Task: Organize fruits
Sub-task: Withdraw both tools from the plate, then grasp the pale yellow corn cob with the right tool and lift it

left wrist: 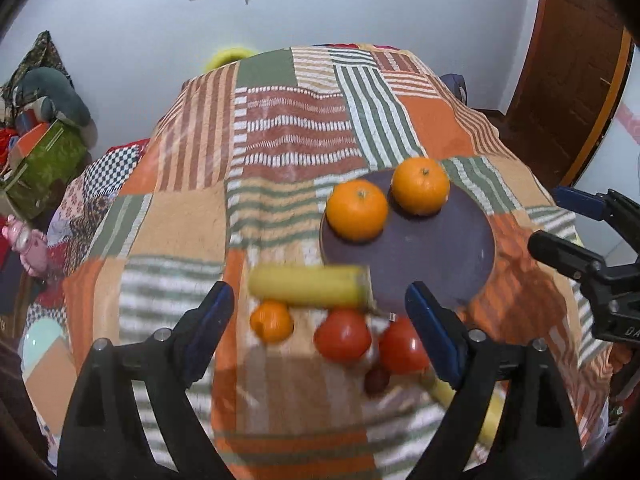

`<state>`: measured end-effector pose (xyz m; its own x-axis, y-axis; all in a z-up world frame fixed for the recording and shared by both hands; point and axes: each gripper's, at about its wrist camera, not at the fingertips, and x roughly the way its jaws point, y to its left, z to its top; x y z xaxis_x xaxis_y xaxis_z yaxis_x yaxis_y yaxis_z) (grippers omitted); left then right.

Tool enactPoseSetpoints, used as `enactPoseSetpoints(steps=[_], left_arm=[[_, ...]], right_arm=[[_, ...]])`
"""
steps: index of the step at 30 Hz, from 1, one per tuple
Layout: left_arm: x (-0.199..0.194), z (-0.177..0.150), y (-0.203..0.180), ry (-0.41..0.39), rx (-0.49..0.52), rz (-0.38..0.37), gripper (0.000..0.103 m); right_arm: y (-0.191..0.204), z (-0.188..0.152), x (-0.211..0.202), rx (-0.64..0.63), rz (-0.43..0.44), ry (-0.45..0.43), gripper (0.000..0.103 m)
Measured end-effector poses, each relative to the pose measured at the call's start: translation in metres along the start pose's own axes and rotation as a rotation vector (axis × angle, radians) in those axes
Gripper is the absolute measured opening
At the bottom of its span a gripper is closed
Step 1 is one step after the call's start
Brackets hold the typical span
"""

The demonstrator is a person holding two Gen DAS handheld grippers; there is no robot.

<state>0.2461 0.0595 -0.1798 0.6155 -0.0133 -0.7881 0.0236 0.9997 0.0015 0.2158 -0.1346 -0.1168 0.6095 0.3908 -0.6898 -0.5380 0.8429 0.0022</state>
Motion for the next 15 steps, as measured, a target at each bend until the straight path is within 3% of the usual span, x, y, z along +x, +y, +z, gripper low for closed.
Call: enactPoseSetpoints(steps=[4,8,11,15], left_arm=[[-0.007,-0.029,0.001,0.018,0.0,0.009,0.088],[-0.012,-0.054,0.007,0.042,-0.021,0.001,0.088],[-0.015,-0.07,0.012,0.06,-0.038,-0.008,0.088],[-0.021,-0.084,0.017,0.065,-0.057,-0.011,0.088]], right_arm=[[0.01,-0.019,-0.008,0.023,0.025,0.023,0.076],[0.022,-0.04,-0.014,0.032,0.035,0.042,0.066],[0.032,-0.053,-0.01,0.016,0.073,0.098,0.055],[0.045,-0.071,0.002,0.006,0.107,0.174,0.048]])
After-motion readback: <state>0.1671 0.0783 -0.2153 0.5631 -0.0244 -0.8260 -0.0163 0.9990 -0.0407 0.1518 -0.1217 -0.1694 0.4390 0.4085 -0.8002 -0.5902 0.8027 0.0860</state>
